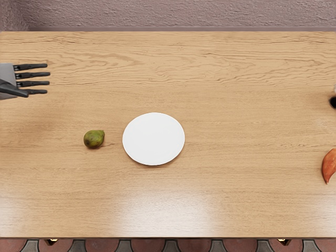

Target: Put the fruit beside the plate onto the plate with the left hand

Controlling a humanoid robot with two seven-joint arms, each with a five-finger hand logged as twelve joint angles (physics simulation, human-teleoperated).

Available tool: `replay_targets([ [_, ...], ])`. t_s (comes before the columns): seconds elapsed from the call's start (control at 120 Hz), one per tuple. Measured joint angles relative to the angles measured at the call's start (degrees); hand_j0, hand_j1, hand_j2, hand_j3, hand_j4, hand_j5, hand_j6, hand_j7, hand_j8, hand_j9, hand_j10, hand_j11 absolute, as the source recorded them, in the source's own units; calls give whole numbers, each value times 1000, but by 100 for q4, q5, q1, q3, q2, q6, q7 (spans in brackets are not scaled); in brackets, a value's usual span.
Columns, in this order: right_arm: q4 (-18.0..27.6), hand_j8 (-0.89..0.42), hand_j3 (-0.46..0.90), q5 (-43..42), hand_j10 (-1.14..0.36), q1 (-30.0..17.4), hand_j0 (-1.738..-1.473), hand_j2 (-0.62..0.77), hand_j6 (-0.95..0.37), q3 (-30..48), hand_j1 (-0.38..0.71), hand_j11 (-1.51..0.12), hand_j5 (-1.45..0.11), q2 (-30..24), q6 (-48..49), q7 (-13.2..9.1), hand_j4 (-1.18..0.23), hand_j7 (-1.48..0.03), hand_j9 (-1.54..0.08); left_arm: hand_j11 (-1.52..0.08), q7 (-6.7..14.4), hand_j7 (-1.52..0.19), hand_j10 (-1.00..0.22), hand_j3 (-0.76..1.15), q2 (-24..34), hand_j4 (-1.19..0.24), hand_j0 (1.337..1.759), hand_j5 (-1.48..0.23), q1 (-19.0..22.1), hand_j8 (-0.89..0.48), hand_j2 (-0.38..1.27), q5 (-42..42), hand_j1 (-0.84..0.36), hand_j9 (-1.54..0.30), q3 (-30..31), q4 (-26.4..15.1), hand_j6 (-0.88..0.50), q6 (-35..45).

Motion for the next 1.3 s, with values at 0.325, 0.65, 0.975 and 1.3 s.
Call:
replay_targets([
  [0.325, 0, -15, 0, 0, -15, -7, -1658, -3, -15, 0, -331, -20, -20, 0, 5, 0, -15, -20, -20, -20, 0, -20, -13, 0, -97, -13, 1658, -19, -301, -13, 2, 789, 331, -20, 39, -97, -13, 0],
  [0.65, 0, -15, 0, 0, -15, -7, -1658, -3, -15, 0, -331, -20, -20, 0, 4, 0, -15, -20, -20, -59, 0, -59, -46, 0, 4, -46, 1658, -59, -348, -46, 9, 3528, 295, -59, -164, -2788, -47, 1],
  [0.975, 0, -15, 0, 0, -15, -7, -1658, -3, -15, 0, -331, -20, -20, 0, 1, 0, -15, -20, -20, -84, 0, -84, -67, 0, -718, -68, 1658, -84, 156, -68, 14, 6637, 273, -84, -214, -4154, -69, 1509],
  [1.3, 0, -15, 0, 0, -15, -7, -1658, -3, -15, 0, -331, -20, -20, 0, 0, 0, -15, -20, -20, -82, 0, -82, -66, 0, -1329, -67, 1658, -82, 547, -68, 15, 8007, 276, -82, 615, -4255, -68, 2644],
])
